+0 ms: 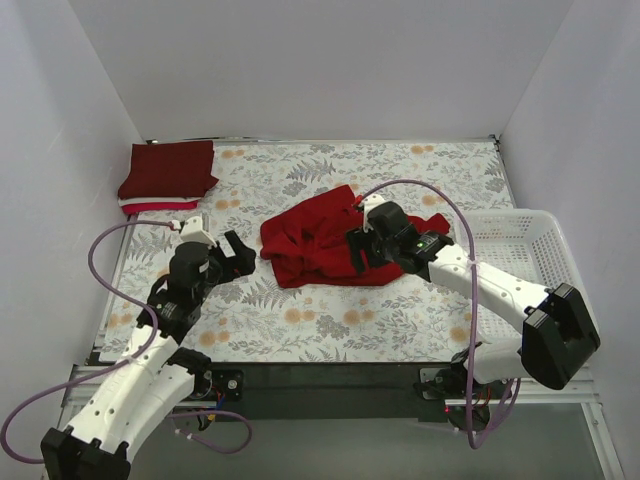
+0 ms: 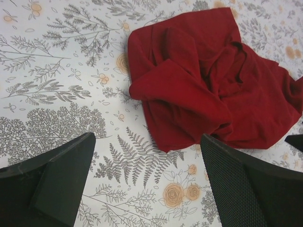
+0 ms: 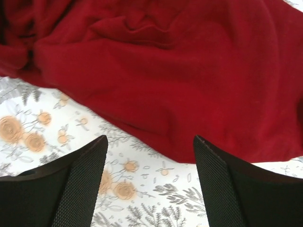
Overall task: Fold and stack the t-shirts
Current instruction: Move the tshirt to the center of the board, then flatten the tshirt out
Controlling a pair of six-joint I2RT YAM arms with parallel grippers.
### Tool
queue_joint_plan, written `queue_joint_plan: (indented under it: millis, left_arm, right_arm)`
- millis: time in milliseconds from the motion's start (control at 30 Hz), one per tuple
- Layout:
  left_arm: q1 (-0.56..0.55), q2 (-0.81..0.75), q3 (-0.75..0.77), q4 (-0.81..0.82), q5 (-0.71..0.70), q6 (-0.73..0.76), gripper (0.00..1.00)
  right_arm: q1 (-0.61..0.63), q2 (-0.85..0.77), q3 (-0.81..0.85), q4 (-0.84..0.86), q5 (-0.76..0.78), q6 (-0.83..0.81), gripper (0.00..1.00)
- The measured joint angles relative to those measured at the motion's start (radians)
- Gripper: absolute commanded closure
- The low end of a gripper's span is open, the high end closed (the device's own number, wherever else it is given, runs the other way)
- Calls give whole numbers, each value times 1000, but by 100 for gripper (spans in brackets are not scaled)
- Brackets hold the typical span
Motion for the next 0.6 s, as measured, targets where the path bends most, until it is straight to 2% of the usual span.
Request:
queue_joint_plan:
  millis: [100,267,400,600]
  left_arm:
    - [0,46,0,5,23,-2,8]
    - [0,120,4,22,75,-39,8]
    - [0,264,57,35,149,-81,8]
    - [0,510,214,50,233,-116,8]
  right_arm:
    - [-50,-4,-32,36,-16,-14,23]
    - [-60,-4,-36,81,-48,-38,23]
    - [-59,-7,-53,119,-72,-43,23]
    - [-59,-39,-160,151,-95,-40,21]
